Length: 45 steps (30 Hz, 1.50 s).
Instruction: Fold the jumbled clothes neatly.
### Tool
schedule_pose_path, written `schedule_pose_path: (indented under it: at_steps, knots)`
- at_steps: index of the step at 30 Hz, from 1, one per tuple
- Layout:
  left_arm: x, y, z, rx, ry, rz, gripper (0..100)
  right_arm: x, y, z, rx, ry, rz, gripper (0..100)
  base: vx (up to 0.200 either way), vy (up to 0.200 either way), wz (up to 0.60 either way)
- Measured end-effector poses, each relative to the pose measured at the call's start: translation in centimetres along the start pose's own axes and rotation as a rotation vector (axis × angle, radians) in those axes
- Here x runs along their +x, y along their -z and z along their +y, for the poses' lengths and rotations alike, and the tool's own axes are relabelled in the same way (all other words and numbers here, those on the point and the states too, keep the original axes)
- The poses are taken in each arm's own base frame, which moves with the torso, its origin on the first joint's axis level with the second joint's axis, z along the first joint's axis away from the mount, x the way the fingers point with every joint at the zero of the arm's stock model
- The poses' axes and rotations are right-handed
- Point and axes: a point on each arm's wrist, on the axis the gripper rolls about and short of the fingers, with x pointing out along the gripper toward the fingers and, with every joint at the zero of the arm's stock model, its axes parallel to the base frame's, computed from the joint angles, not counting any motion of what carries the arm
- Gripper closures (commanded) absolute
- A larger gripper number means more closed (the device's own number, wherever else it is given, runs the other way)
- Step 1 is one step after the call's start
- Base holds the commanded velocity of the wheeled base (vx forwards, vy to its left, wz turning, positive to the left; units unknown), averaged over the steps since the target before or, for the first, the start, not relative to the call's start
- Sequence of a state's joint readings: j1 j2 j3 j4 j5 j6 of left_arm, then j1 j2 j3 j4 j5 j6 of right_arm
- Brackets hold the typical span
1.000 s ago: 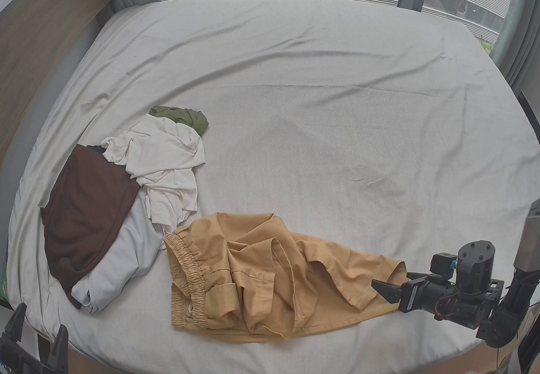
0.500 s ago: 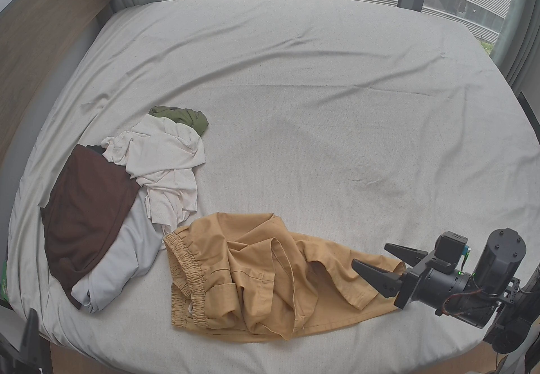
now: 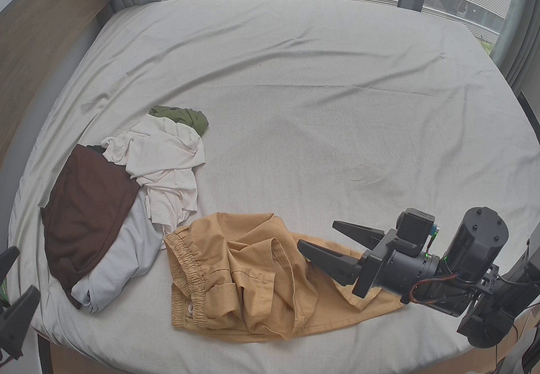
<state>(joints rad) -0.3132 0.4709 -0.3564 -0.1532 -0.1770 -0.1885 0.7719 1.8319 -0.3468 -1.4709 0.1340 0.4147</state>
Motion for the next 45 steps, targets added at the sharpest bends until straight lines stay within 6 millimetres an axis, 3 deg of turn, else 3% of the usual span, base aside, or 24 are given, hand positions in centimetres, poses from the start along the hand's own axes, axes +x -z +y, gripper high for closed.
schedule_pose_path:
  at_steps: [9, 13, 17, 32, 45]
  knots:
    - [8.2, -3.7, 0.3, -0.050, 0.117, 0.060, 0, 0.2, -0.6, 0.1, 0.037, -0.064, 0.013, 0, 0.000, 0.000, 0.00]
    - [11.1, -3.7, 0.7, -0.071, 0.137, 0.100, 0, 0.0, -1.8, -0.2, 0.076, -0.095, -0.001, 0, 0.000, 0.000, 0.00]
    - [13.0, -2.5, 1.3, -0.096, 0.117, 0.182, 0, -0.2, -2.8, -1.1, 0.145, -0.110, -0.004, 0, 0.000, 0.000, 0.00]
    - [16.9, 4.4, 3.2, -0.186, 0.077, 0.505, 0, -0.5, -3.2, -1.7, 0.149, -0.096, -0.012, 0, 0.000, 0.000, 0.00]
    - [17.6, 8.6, 4.1, -0.263, 0.036, 0.686, 0, -0.5, -3.0, -1.8, 0.151, -0.088, -0.004, 0, 0.000, 0.000, 0.00]
